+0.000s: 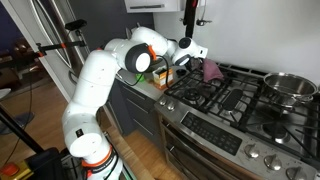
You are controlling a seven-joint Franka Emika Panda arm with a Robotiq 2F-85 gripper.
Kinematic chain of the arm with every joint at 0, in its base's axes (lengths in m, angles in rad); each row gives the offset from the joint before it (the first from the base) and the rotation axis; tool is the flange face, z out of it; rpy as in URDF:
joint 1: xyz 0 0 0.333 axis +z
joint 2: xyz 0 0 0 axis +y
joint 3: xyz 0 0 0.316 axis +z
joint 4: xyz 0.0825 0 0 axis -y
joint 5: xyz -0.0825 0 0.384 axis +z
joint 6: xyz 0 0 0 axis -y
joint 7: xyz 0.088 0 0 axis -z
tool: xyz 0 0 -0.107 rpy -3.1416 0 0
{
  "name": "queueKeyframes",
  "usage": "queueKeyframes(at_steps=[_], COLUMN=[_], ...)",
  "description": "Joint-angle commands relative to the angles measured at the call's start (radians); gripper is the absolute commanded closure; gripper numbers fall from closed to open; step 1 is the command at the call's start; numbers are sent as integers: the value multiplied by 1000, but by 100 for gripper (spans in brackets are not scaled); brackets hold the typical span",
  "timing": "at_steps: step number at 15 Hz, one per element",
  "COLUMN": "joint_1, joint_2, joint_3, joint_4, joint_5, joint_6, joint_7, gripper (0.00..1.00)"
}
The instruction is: Put the small black pan on the counter then use the pink towel to wipe the back left plate of the stove
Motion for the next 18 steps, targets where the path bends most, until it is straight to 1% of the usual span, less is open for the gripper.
queueKeyframes(at_steps=[1,2,3,5,6,7,8,9,11,15,16,18], joint_1=[-152,-183,-201,-207,-133,-101,-78,-64,-25,42,64,132], joint_2=[-16,-15,-19,-24,-42,-40,-25,-9,9,60,71,97], joint_3=[202,239,254,234,117,59,15,-15,-90,-217,-255,-360], joint_4=[16,20,18,-5,-26,-36,-39,-34,-34,-7,-2,12], joint_5=[97,124,140,119,91,53,23,-5,-76,-189,-209,-191], joint_6=[-132,-175,-217,-255,-248,-217,-181,-154,-89,92,138,226], joint_7=[-58,-64,-57,-47,-38,-21,-28,-42,-28,-9,-2,-17], gripper=[98,98,98,98,98,98,98,98,98,98,98,98])
